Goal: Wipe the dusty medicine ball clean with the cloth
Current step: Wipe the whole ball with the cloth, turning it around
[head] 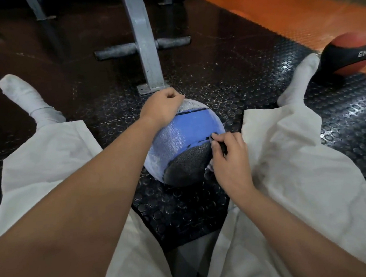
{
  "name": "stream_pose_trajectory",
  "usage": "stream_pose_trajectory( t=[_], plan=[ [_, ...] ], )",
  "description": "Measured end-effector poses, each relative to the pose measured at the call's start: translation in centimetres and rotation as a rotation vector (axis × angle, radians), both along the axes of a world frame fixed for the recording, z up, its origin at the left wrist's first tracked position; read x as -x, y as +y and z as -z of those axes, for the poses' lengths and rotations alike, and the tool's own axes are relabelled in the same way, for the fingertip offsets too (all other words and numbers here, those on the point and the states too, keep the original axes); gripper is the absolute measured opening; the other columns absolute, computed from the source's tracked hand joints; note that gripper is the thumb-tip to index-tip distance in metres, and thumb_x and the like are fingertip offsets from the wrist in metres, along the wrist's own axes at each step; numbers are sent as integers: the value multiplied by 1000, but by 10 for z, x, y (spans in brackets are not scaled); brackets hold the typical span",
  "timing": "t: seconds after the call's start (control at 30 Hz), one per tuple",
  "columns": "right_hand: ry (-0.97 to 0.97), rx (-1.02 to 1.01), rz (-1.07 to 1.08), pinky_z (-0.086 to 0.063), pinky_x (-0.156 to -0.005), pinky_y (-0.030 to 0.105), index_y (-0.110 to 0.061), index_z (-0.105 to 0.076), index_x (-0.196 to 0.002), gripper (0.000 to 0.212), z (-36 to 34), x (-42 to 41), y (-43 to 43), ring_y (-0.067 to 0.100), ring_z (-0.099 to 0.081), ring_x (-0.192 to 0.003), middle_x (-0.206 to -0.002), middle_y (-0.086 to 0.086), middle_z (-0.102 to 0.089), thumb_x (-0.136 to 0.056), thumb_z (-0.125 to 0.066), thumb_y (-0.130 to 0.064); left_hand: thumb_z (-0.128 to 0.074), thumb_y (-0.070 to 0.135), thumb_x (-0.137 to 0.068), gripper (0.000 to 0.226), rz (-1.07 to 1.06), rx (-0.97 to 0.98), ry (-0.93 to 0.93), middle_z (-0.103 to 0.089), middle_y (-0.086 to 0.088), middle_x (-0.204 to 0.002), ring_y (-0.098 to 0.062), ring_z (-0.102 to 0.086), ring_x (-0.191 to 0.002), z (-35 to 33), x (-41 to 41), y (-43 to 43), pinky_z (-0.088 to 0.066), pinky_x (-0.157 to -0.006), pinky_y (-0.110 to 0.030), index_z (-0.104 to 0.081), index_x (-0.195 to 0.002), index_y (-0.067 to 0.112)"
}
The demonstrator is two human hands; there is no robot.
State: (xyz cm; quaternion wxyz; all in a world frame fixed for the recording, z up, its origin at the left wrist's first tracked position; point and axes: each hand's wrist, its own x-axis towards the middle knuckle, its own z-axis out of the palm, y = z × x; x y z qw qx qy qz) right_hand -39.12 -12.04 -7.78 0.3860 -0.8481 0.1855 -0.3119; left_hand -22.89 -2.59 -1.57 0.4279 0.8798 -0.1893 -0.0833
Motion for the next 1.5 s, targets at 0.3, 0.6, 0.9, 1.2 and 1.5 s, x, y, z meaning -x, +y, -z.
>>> stream_pose_trajectory(
  t=[0.3,0.6,0.9,1.2,1.5],
  plan=[
    [-5,95,22,-25,-80,18,-12,-69,-97,16,-36,-53,-10,25,-49,-97,-100,2,-63,-92,-54,-11,-52,33,-92,22,-62,53,-69,-70,9,-92,-14,-56,-71,4,19,2,-42,-65,-32,-63,-81,17],
    [-154,158,-41,-27,-87,13,-8,-66,-97,19,-2,-6,11,17,-50,-98,-99,5,-61,-88,-53,-18,-52,36,-94,27,-14,65,-15,-72,-1,-105,-20,-65,-99,2,16,1,-49,-90,-43,-58,-73,20],
    [-62,399,-28,-47,-69,42,-7,-71,-94,28,-32,-28,13,35,-52,-79,-89,12,-62,-85,-48,-19,-42,25,-97,30,62,115,-41,-63,23,-121,-2,-57,-108,7,29,10,-44,-98,-32,-68,-103,38],
    [-104,162,-145,-32,-87,13,-26,-75,-97,18,-29,-21,-5,21,-47,-96,-98,-9,-49,-84,-62,-24,-36,2,-93,38,-81,352,-21,-66,12,-103,-8,-59,-100,15,29,17,-45,-97,-30,-67,-92,23],
    [-114,501,-195,-47,-64,38,-12,-75,-80,17,-39,-33,26,29,-49,-74,-81,4,-61,-82,-61,-21,-41,9,-93,30,-126,278,-27,-69,13,-98,-17,-61,-73,13,27,12,-50,-73,-36,-70,-91,16]
  ],
)
